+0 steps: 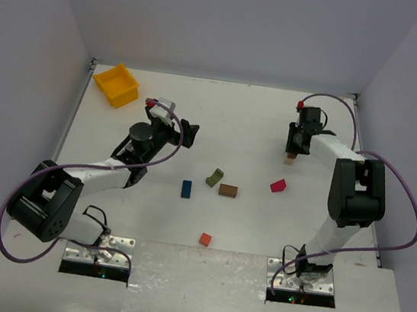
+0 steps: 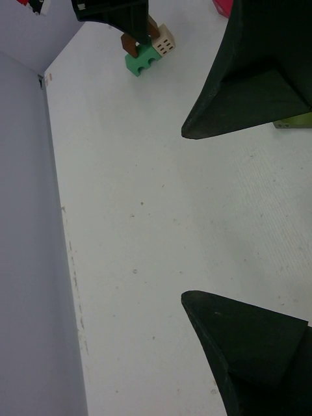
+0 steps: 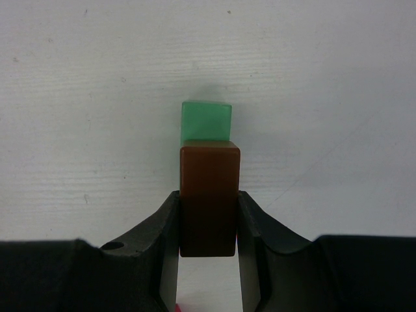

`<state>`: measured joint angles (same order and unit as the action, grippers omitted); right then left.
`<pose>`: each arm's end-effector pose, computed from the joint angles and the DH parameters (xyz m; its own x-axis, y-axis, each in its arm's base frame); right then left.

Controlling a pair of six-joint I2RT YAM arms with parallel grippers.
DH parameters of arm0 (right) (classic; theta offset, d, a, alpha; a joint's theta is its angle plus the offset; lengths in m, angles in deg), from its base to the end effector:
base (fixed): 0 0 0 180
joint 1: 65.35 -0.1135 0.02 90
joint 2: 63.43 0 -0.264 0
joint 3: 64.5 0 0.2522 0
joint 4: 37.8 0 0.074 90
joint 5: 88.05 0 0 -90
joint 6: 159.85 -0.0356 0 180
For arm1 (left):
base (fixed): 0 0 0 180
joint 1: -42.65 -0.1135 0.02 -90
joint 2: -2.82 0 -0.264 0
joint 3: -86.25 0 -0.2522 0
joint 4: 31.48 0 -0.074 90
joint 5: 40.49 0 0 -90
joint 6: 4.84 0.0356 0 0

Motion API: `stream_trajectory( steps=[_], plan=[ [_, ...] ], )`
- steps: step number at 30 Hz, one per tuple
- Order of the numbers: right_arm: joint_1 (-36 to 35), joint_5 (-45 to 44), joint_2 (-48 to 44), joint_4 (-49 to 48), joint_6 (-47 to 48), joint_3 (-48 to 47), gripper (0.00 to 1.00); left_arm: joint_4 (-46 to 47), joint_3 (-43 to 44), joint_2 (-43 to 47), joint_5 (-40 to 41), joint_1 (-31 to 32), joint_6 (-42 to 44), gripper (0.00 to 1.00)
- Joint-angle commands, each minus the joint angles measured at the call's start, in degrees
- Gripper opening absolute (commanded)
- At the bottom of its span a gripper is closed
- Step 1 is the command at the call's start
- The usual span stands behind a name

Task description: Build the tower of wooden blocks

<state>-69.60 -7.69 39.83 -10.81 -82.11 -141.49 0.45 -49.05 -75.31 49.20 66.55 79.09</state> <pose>0.3714 0.0216 0.1714 -0.7752 0.1523 -0.6130 0.1959 0.9806 -0.0041 0.2612 -0.1159 0.2300 -0.0672 -0.0859 -0.9940 0.4053 0.9081 -0.1058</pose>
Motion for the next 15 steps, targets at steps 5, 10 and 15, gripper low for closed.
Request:
stream_trajectory(
  steps=[5,10,15],
  plan=[
    [0.0,0.4,-1.2,-4.1,-0.6,1.2,0.18,3.5,0.1,-0.6,-1.5,-0.6,0.5,1.00],
    [0.0,1.1,-1.6,-4.7,-0.5,1.8,0.19,3.5,0.2,-0.7,-1.7,-0.6,0.6,1.00],
    [0.0,1.5,-1.7,-4.8,-0.8,1.9,0.19,3.4,0.4,-1.1,-1.9,-0.6,0.6,1.00]
  ],
)
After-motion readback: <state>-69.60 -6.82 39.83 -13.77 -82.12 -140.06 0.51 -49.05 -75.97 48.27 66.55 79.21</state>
